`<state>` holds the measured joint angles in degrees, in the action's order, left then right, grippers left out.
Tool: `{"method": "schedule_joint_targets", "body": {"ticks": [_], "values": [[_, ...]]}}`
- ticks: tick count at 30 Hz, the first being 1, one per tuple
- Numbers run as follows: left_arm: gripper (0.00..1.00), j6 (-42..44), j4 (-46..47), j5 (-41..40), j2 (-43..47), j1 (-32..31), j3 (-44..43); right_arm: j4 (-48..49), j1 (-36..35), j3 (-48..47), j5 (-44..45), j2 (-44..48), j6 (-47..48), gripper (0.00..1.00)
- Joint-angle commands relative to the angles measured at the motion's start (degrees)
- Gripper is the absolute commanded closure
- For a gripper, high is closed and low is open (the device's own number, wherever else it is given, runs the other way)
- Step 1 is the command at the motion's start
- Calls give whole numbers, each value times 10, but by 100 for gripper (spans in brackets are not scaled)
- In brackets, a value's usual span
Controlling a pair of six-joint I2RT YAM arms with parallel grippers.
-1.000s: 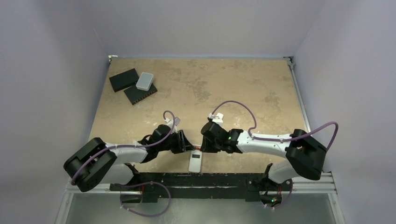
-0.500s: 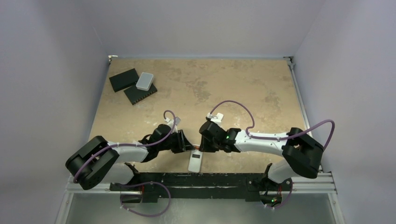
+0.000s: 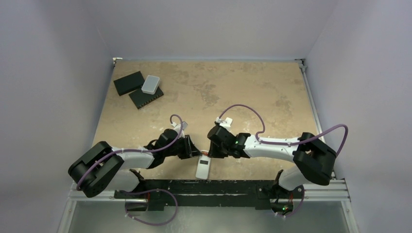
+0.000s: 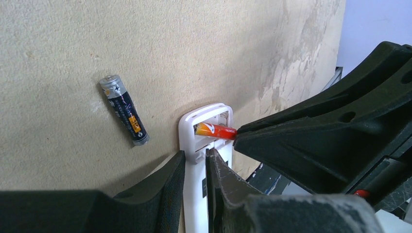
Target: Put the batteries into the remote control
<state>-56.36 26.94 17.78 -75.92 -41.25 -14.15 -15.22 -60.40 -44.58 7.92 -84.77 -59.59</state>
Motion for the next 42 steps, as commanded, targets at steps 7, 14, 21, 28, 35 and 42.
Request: {"method": "schedule_joint_targets", "body": {"ticks": [7, 14, 21, 28, 35, 42], "values": [[79, 11, 24, 10, 3, 3, -12, 7, 1, -18, 8, 2, -13, 82], [80, 14, 17, 11, 5, 3, -12, -7, 1, -34, 32, 3, -8, 82], [80, 14, 17, 11, 7, 3, -10, -14, 4, -48, 39, -6, -1, 82], [80, 16, 16, 14, 7, 3, -11, -14, 7, -52, 42, -15, 3, 83], [80, 18, 16, 14, 6, 3, -11, -15, 11, -52, 46, -21, 5, 83], [82, 25, 9, 14, 4, 2, -14, -12, 16, -51, 47, -24, 8, 83]]}}
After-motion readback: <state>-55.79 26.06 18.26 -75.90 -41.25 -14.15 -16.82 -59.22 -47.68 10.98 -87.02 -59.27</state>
